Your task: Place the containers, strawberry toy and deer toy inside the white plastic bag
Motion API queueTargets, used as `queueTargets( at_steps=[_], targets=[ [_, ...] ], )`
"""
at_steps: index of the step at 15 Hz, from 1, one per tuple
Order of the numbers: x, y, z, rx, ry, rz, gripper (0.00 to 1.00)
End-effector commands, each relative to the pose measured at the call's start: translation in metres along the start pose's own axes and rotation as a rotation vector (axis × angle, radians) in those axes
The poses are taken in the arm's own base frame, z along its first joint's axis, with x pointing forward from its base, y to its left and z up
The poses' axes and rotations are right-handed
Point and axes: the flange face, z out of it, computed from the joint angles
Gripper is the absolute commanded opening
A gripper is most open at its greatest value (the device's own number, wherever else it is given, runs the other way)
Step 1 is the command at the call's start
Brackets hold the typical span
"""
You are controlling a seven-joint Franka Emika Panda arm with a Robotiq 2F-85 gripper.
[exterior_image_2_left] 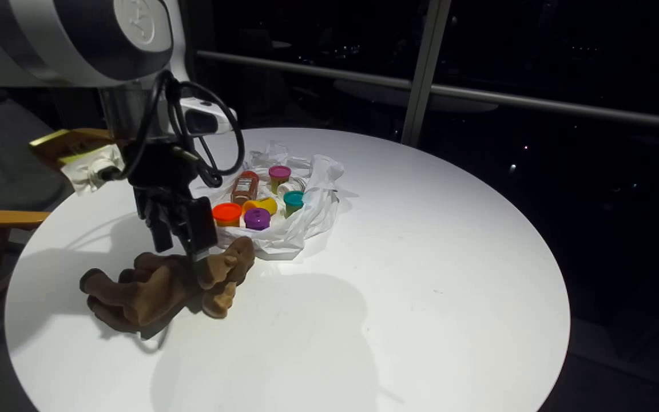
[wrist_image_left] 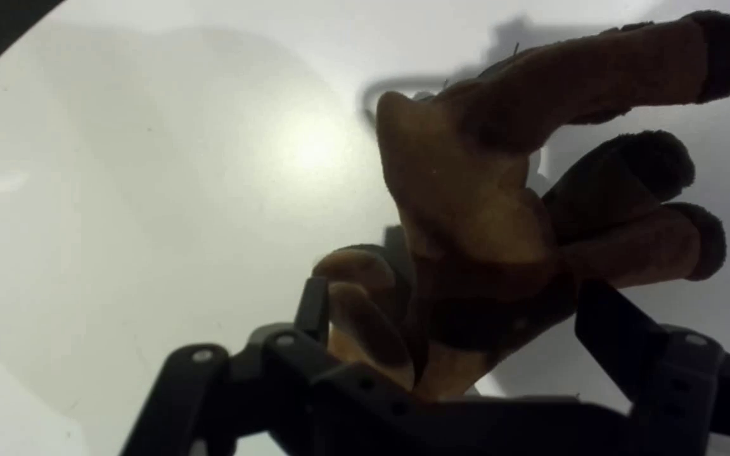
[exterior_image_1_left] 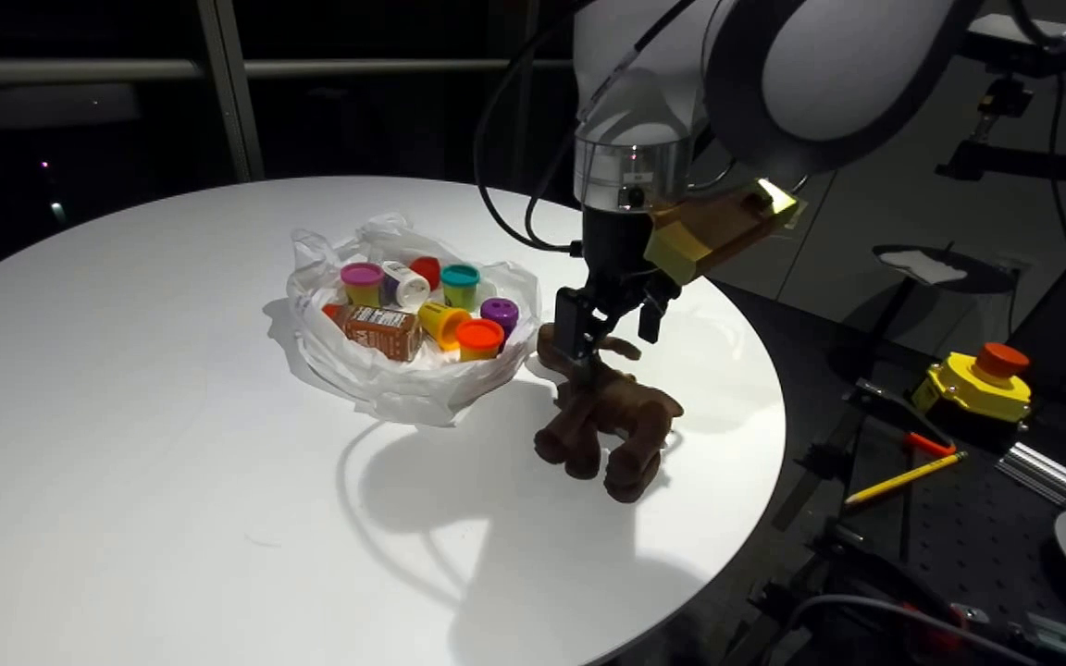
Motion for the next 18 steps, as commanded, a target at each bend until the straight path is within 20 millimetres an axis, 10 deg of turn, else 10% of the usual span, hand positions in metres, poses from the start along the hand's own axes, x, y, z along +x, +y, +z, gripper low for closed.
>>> queueTargets(
  at_steps=[1, 3, 4, 8, 14, 18],
  targets=[
    [0.016, -0.008, 0.026, 0.064, -0.032, -0.043, 1.00],
    [0.020, -0.010, 0.044, 0.099, -0.075, -0.056, 1.00],
    [0.021, -0.011, 0.050, 0.121, -0.090, -0.059, 0.75],
    [0.020, -0.008, 0.040, 0.145, -0.088, -0.035, 0.51],
    [-0.016, -0.018, -0.050, 0.056, 0.097, -0.026, 0.08],
    [-0.018, -0.039, -0.138, -0.053, 0.301, -0.084, 0.04]
  ],
)
